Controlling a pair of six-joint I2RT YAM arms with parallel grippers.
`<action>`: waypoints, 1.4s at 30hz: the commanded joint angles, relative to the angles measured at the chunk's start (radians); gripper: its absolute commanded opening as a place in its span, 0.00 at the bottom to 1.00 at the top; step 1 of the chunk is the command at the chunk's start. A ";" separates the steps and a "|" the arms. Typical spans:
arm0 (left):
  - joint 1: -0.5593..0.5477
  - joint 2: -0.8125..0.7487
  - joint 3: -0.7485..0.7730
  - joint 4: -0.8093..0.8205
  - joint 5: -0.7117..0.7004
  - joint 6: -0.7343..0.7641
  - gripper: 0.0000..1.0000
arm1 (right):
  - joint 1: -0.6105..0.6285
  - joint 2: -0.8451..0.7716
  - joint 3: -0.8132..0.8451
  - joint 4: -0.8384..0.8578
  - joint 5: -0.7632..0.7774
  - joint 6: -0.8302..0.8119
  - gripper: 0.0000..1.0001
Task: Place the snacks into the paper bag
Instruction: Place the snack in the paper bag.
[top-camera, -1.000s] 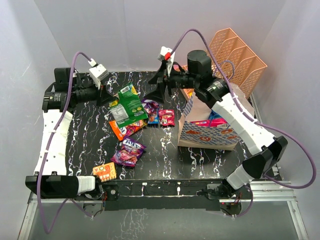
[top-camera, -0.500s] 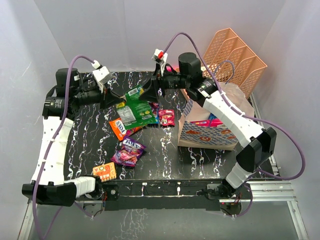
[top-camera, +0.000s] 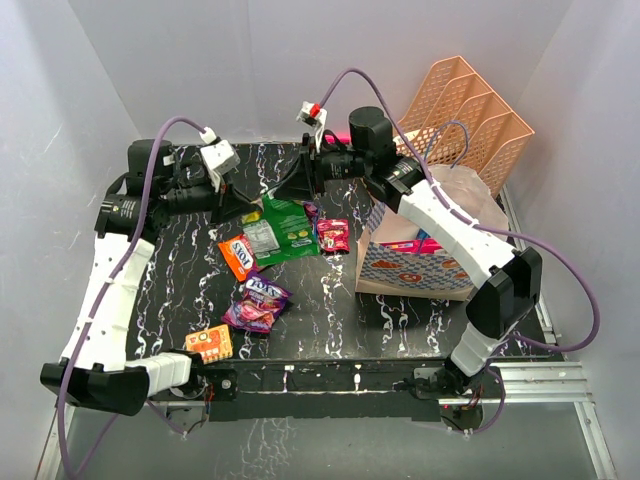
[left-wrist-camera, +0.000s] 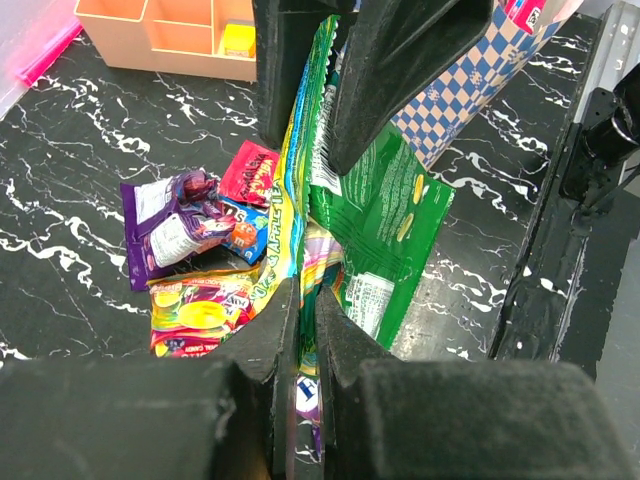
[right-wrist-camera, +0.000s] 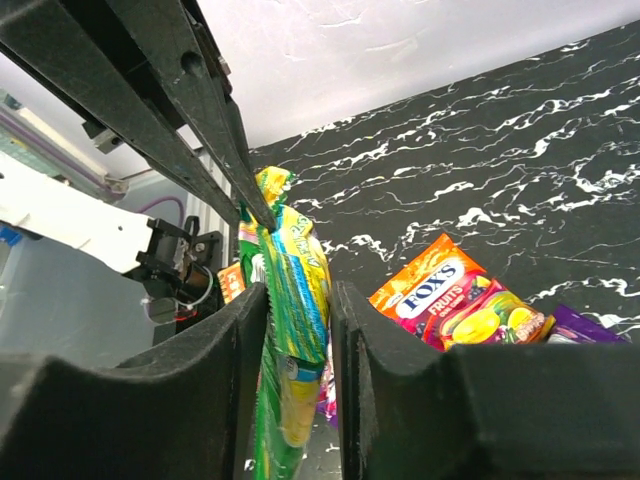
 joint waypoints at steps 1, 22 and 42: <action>-0.024 -0.020 -0.005 0.027 0.011 0.005 0.00 | 0.005 -0.007 0.030 0.066 -0.022 0.012 0.30; -0.016 -0.158 -0.075 0.057 -0.139 -0.001 0.78 | -0.034 -0.115 0.179 -0.124 0.008 -0.228 0.08; 0.033 -0.191 -0.131 0.103 -0.217 -0.044 0.95 | -0.414 -0.383 0.235 -0.390 0.028 -0.466 0.08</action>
